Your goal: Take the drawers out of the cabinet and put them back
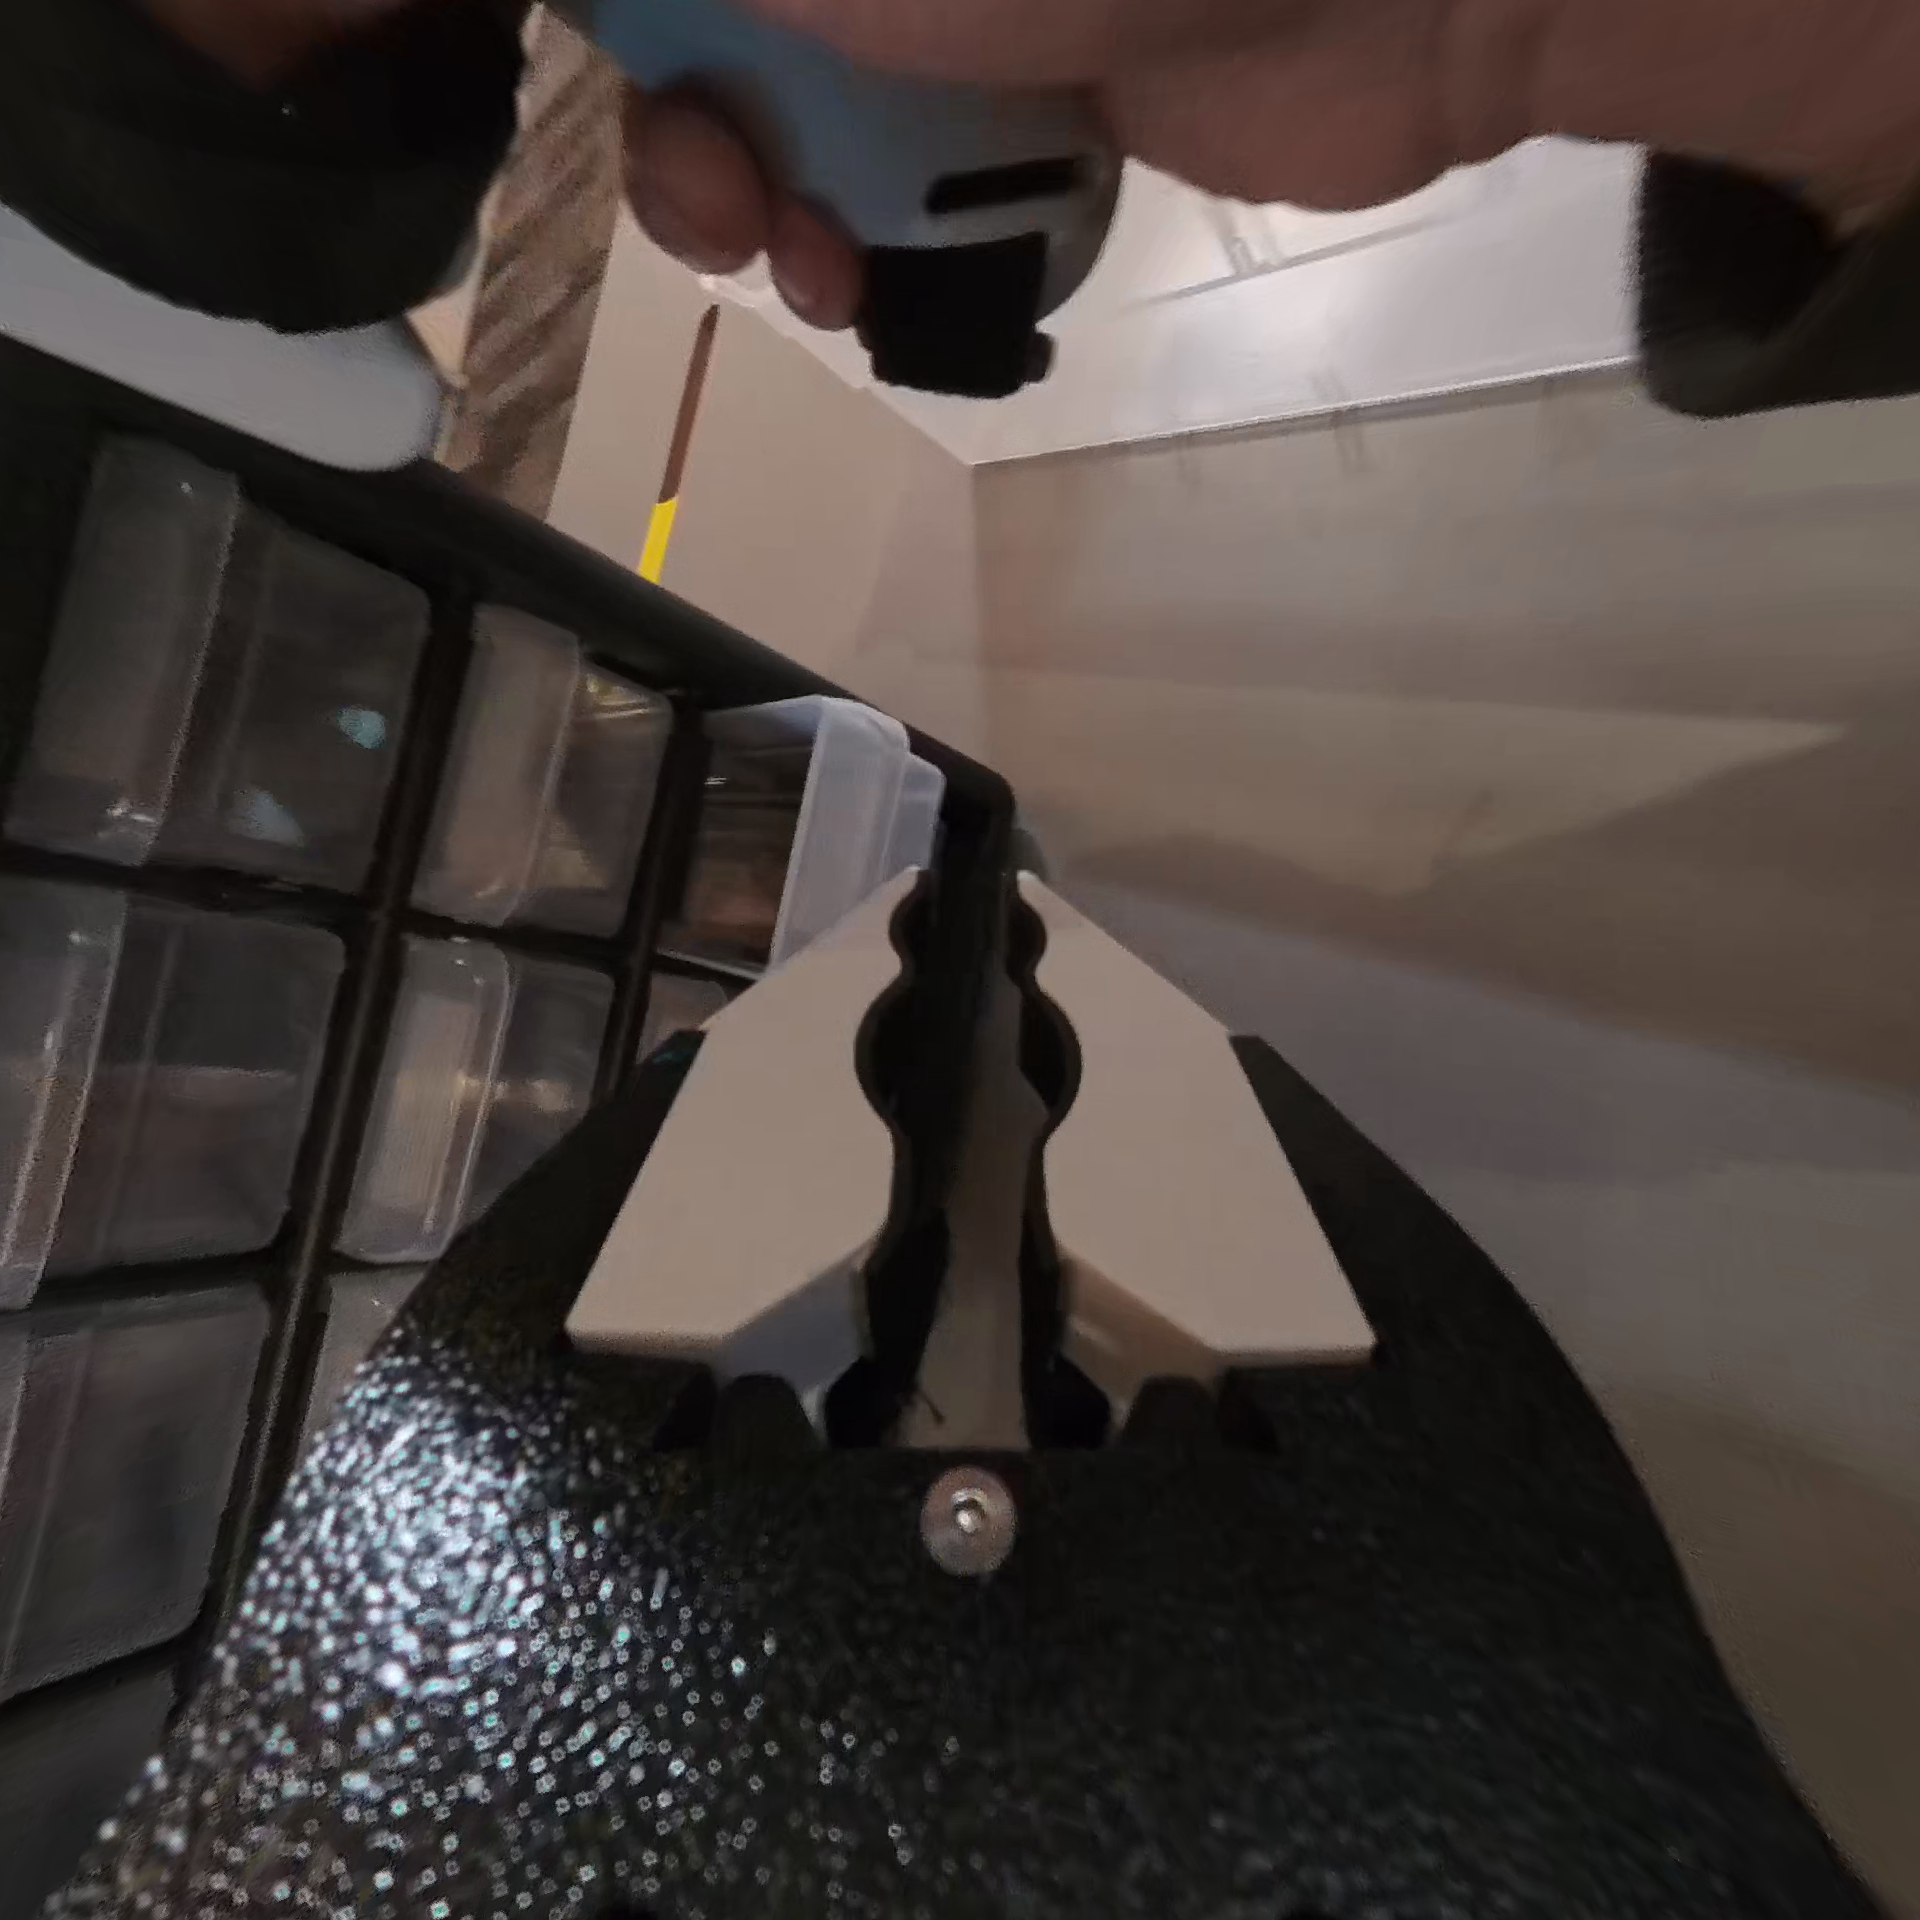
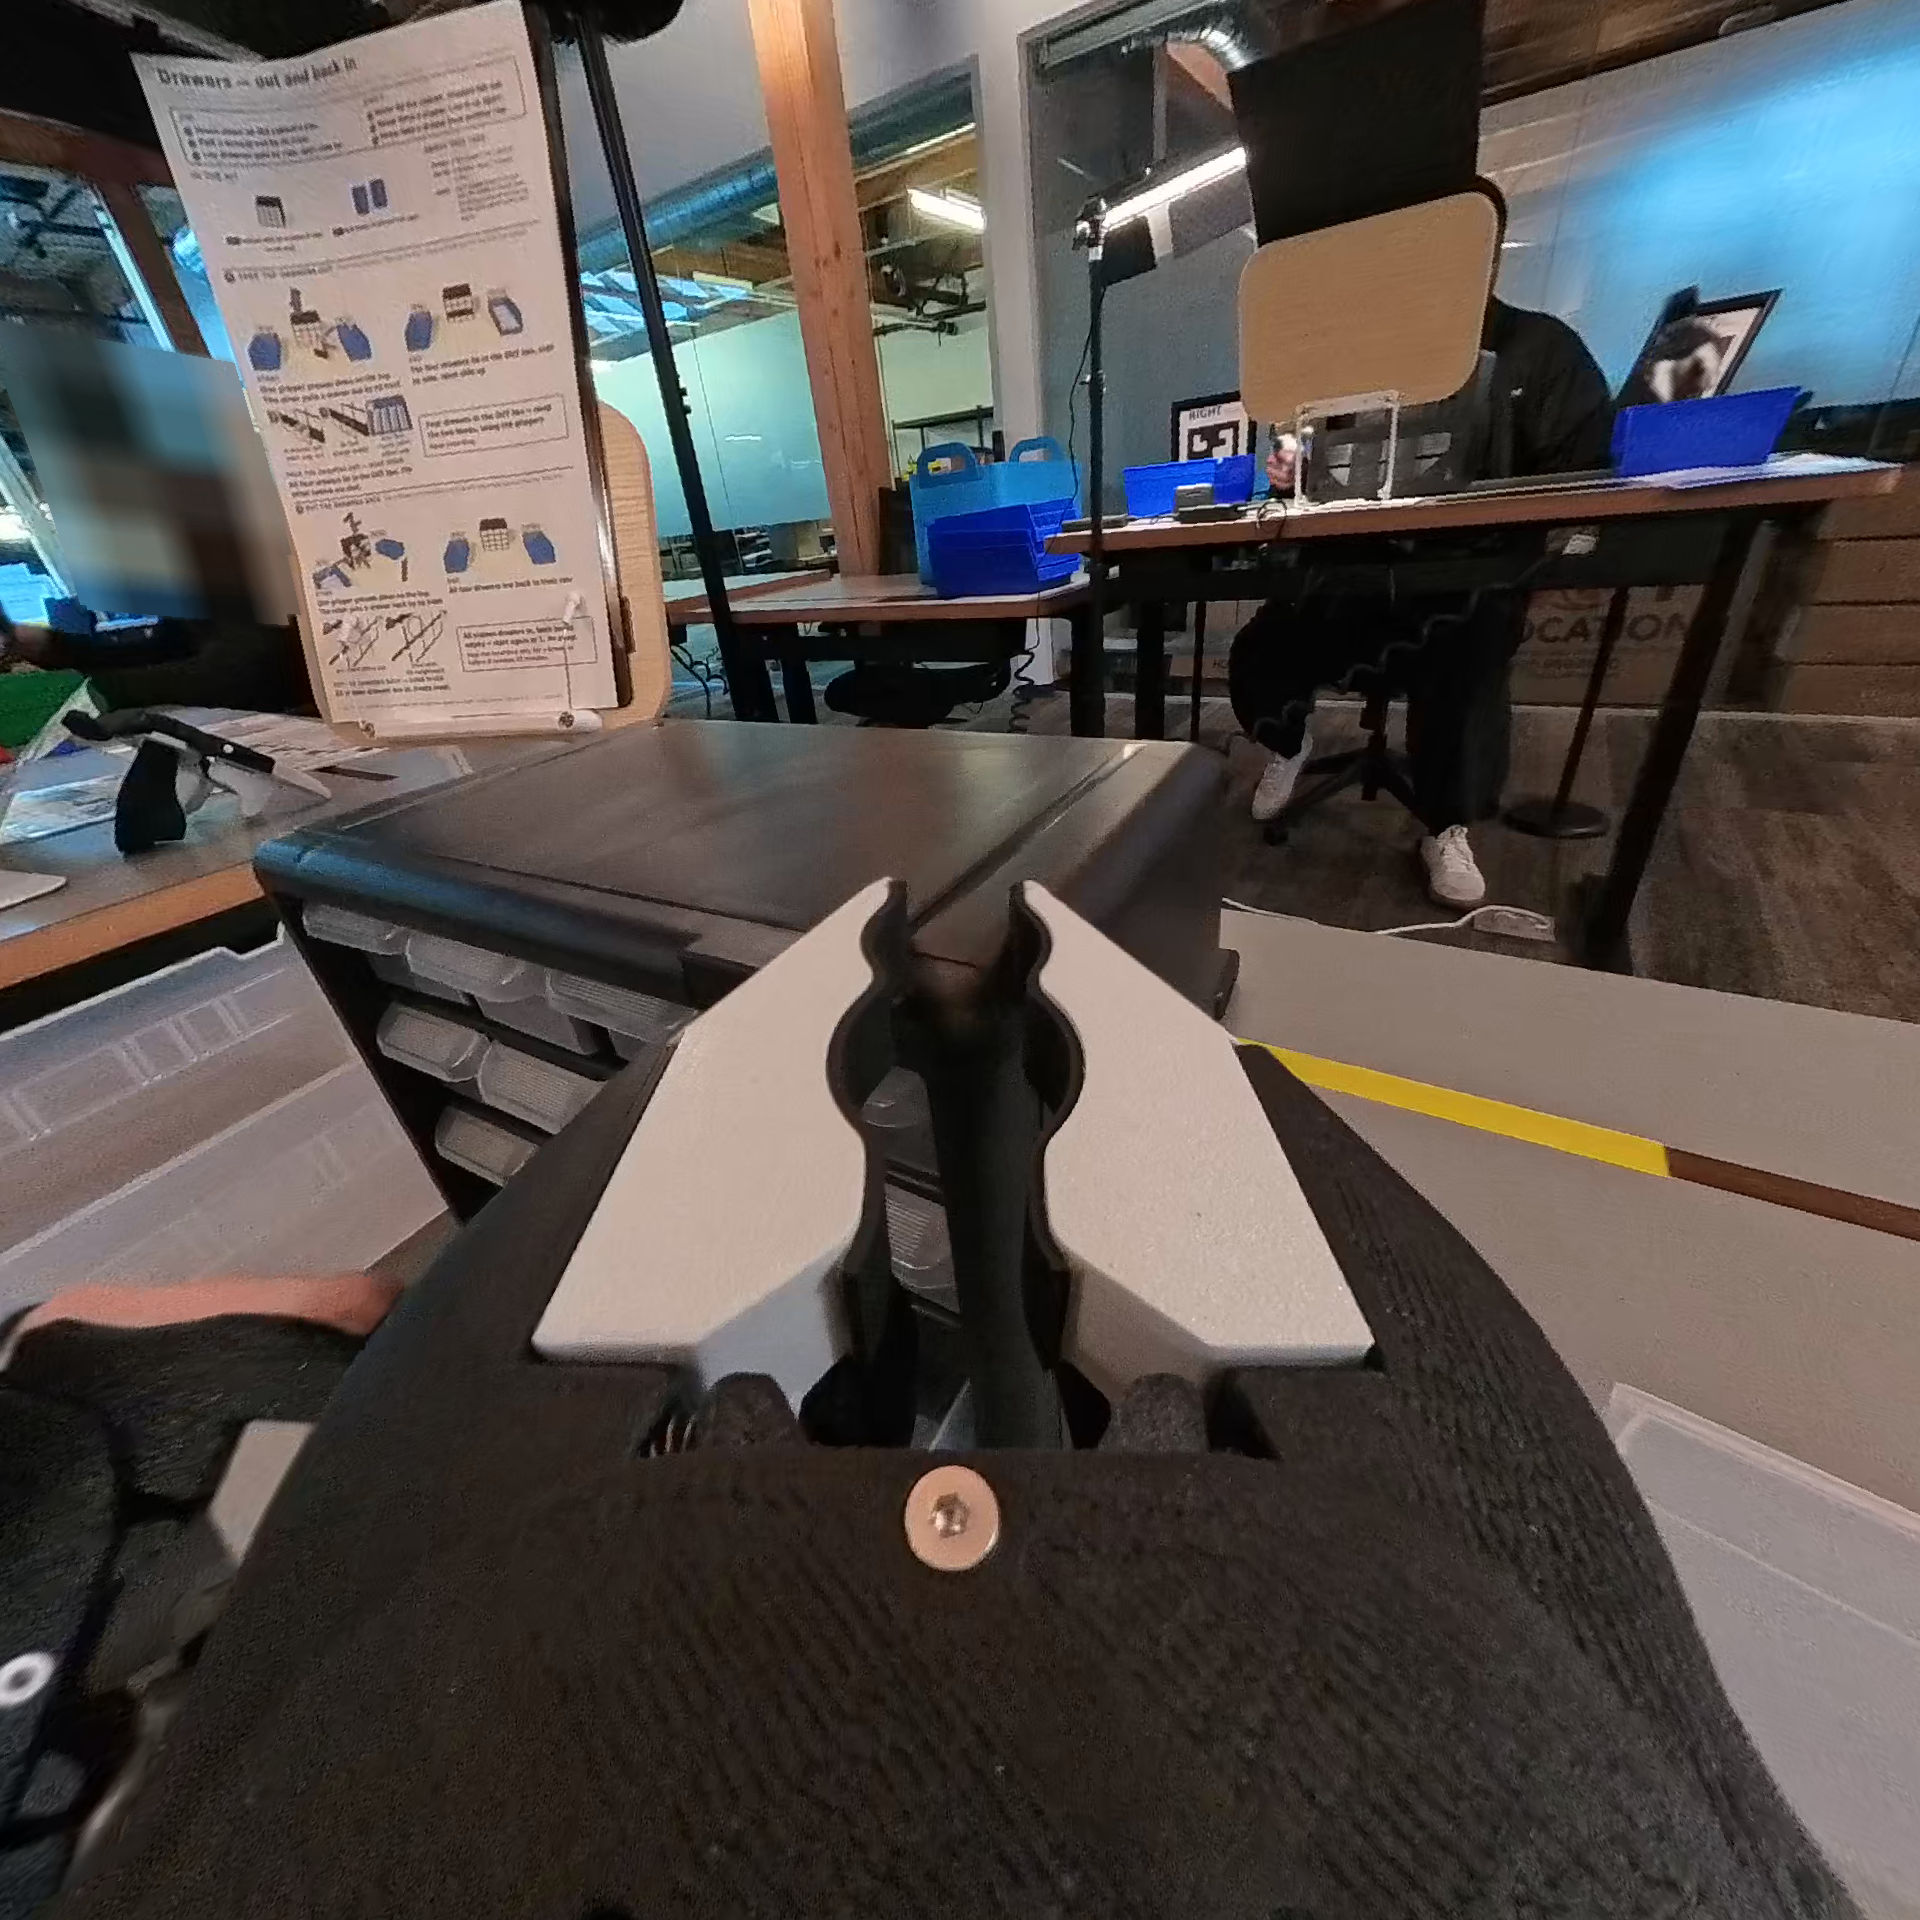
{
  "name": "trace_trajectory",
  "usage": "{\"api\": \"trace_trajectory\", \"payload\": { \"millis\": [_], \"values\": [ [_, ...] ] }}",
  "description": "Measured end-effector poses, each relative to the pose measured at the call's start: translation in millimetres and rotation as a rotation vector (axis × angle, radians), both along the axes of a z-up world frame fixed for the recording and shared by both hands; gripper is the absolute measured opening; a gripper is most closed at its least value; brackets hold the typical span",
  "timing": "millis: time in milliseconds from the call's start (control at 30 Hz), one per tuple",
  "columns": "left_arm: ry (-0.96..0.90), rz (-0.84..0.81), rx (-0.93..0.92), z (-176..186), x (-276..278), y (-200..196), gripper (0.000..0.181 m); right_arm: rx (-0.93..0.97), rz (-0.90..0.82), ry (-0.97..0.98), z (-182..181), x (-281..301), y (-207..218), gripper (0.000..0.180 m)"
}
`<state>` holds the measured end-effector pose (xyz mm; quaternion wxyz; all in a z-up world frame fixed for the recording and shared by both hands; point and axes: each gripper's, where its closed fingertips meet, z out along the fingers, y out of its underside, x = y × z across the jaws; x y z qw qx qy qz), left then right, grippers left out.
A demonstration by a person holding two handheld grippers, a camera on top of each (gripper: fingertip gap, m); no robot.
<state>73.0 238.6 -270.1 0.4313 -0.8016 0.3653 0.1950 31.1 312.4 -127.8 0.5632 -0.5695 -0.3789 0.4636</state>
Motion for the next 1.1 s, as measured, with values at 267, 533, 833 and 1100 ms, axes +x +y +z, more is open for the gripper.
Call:
{"api": "trace_trajectory", "payload": {
  "millis": [267, 533, 833, 1100],
  "values": [
    [0.002, 0.082, 0.127, 1.6, -22.6, 33.6, 0.023, 0.011, -0.002, 0.002, -0.4, -3.7, -2.7, 0.02],
    [-0.142, 0.06, 0.384, 40.4, -10.0, -7.3, 0.036, 0.027, -0.011, 0.002, 2.2, -0.9, -2.0, 0.023],
    [-0.346, 0.184, 0.672, 46.8, -58.6, -76.7, 0.048, 0.144, -0.047, 0.082, 27.3, 8.3, -14.0, 0.034],
    [-0.267, 0.179, 0.876, 65.1, -106.0, -105.2, 0.046, 0.499, -0.068, 0.105, 47.2, -3.2, -65.8, 0.04]
  ]
}}
